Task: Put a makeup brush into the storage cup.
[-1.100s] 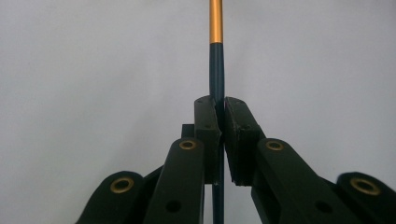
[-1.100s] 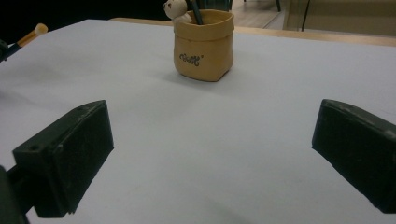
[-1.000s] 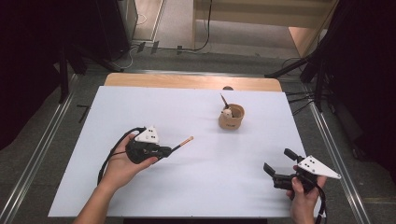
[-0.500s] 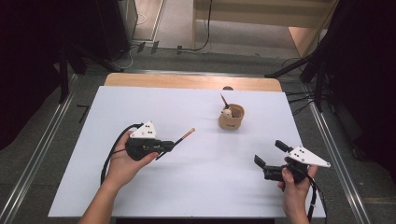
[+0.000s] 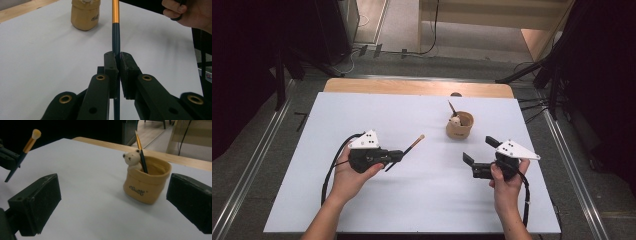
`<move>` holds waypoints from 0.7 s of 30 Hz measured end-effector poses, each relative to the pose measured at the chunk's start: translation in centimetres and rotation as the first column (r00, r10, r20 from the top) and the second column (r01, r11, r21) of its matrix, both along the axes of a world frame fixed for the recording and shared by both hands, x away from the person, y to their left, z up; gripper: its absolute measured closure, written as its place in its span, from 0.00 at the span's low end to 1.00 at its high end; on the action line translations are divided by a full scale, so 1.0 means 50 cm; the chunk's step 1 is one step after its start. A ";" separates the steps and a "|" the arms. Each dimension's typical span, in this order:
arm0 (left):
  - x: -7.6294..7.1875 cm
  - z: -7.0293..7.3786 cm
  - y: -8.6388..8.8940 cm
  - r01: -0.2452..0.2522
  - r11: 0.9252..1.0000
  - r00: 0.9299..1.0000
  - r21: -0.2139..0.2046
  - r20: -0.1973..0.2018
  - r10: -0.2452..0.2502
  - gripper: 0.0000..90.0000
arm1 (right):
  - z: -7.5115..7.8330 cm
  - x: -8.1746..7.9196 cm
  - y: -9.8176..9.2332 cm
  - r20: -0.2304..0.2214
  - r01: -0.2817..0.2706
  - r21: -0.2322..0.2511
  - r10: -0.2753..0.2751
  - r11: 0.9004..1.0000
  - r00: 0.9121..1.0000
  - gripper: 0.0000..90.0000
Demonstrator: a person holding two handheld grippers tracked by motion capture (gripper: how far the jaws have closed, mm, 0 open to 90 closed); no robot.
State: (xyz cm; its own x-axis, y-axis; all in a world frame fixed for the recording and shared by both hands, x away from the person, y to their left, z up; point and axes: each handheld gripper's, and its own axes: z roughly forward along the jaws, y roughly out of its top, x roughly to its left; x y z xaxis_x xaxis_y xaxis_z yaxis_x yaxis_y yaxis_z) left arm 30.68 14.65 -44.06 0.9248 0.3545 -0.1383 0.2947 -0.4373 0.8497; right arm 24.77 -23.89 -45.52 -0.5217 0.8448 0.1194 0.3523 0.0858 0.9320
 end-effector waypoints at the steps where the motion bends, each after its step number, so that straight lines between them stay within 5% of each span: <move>1: 0.000 0.000 0.001 -0.003 1.000 1.000 -0.002 0.002 0.003 0.94 | 0.005 0.005 0.007 0.003 -0.003 -0.001 0.003 1.000 1.000 0.00; 8: 0.000 -0.002 0.008 -0.026 0.998 1.000 -0.059 0.015 0.027 0.94 | 0.026 0.026 0.056 0.022 -0.048 0.020 0.047 0.999 0.999 0.00; 14: -0.004 -0.013 -0.003 -0.030 0.996 0.999 -0.090 0.028 0.033 0.94 | 0.022 0.017 0.089 -0.013 -0.091 0.034 0.091 0.995 0.996 0.03; 21: -0.009 -0.016 -0.015 -0.028 0.992 0.999 -0.124 0.032 0.032 0.94 | 0.018 0.008 0.105 -0.021 -0.126 0.106 0.129 0.986 0.991 0.07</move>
State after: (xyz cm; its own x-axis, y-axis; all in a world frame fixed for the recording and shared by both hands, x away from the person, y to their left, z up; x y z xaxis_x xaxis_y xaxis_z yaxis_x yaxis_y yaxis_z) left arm 30.20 13.91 -44.87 0.9189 0.3641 -0.1516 0.2763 -0.3202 0.9061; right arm 25.16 -18.66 -44.61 -0.6195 0.7539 0.2188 0.3700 0.0347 0.9284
